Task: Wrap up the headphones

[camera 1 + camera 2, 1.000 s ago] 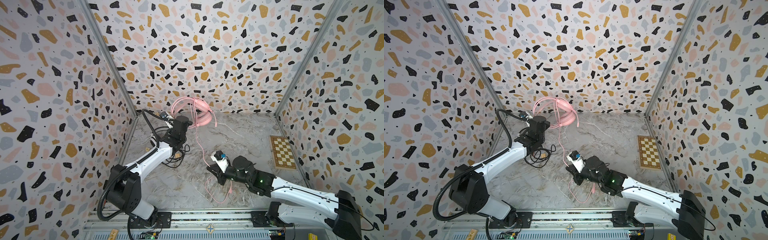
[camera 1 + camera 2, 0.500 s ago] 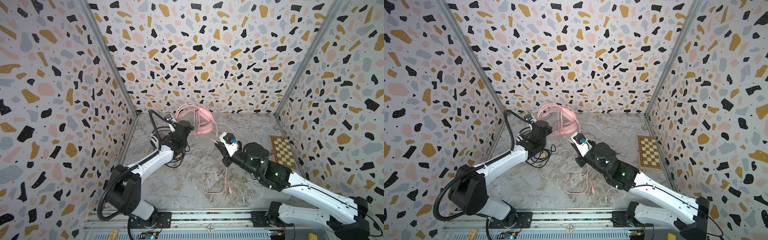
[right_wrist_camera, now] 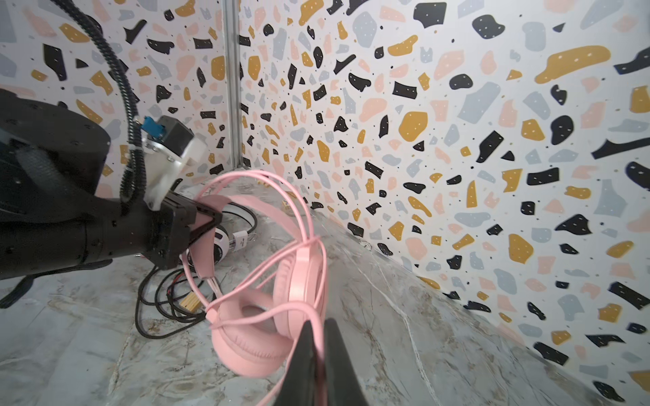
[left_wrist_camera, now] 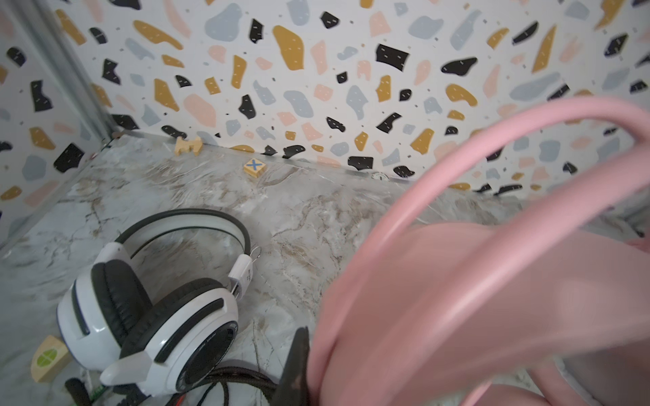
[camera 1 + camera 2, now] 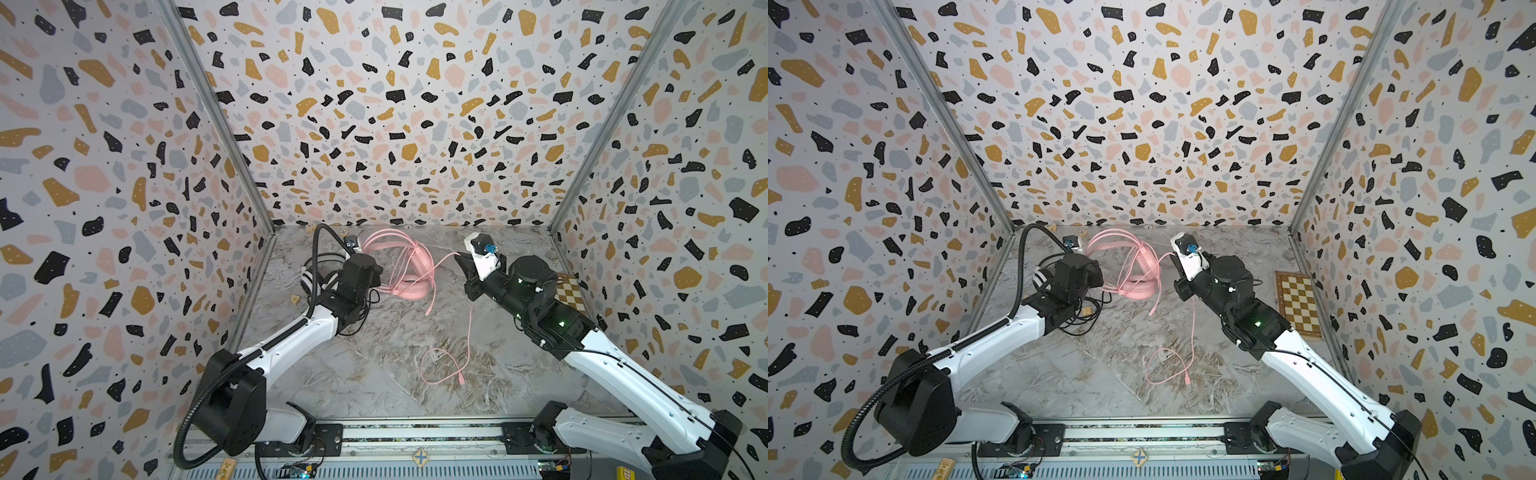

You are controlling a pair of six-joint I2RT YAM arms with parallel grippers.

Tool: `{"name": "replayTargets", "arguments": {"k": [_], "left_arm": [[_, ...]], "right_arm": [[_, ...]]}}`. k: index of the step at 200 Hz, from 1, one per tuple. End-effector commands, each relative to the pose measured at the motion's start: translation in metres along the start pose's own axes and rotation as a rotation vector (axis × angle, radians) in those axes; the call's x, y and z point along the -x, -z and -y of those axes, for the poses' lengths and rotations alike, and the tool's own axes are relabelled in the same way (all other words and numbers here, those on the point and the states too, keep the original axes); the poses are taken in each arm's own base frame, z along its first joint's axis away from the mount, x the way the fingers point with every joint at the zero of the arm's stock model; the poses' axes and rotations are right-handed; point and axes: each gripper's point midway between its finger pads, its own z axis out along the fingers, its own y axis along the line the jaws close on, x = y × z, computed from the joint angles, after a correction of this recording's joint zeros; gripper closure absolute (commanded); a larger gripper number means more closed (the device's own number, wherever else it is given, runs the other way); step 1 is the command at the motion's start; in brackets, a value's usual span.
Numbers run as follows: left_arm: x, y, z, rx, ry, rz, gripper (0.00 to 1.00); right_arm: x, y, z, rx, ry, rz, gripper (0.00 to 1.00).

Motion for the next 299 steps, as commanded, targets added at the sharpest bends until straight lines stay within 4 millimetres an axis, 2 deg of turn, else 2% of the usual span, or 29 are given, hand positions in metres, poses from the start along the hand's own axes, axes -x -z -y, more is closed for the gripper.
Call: {"name": "replayTargets", "arguments": {"k": [1,15,41,68,97,136,175,227,258,277,299], "left_arm": [[0.004,0.013,0.035,-0.197,-0.173,-0.049,1.0],[-0.005,0.019,0.046,-0.271,-0.21,-0.096,1.0],[-0.013,0.038,0.054,-0.369,-0.234,-0.115,1.0],[-0.003,0.061,0.06,-0.449,-0.181,-0.058,1.0],[0.015,0.085,0.072,-0.567,-0.082,0.017,1.0],[0.046,0.11,0.085,-0.676,0.022,0.093,1.0],[0.07,0.113,0.086,-0.692,0.112,0.114,1.0],[0.088,0.114,0.097,-0.732,0.178,0.102,1.0],[0.098,0.113,0.098,-0.729,0.193,0.105,1.0],[0.101,0.112,0.099,-0.731,0.198,0.099,1.0],[0.107,0.117,0.102,-0.777,0.249,0.109,1.0]], "right_arm": [[0.05,0.004,0.002,0.07,-0.001,0.169,0.92],[0.05,-0.001,0.008,0.057,-0.002,0.171,0.92],[0.04,-0.01,0.034,0.015,-0.034,0.158,0.92],[0.018,-0.017,0.055,-0.025,-0.085,0.123,0.92],[-0.011,-0.029,0.059,-0.008,-0.143,0.074,0.9],[-0.044,-0.039,0.048,0.069,-0.226,0.033,0.84],[-0.065,-0.043,0.02,0.225,-0.316,0.035,0.74],[-0.096,-0.05,-0.002,0.337,-0.449,0.03,0.68],[-0.125,-0.065,-0.019,0.377,-0.486,-0.042,0.62],[-0.134,-0.066,-0.024,0.385,-0.502,-0.05,0.64],[-0.146,-0.067,-0.026,0.386,-0.538,-0.055,0.75]]}}
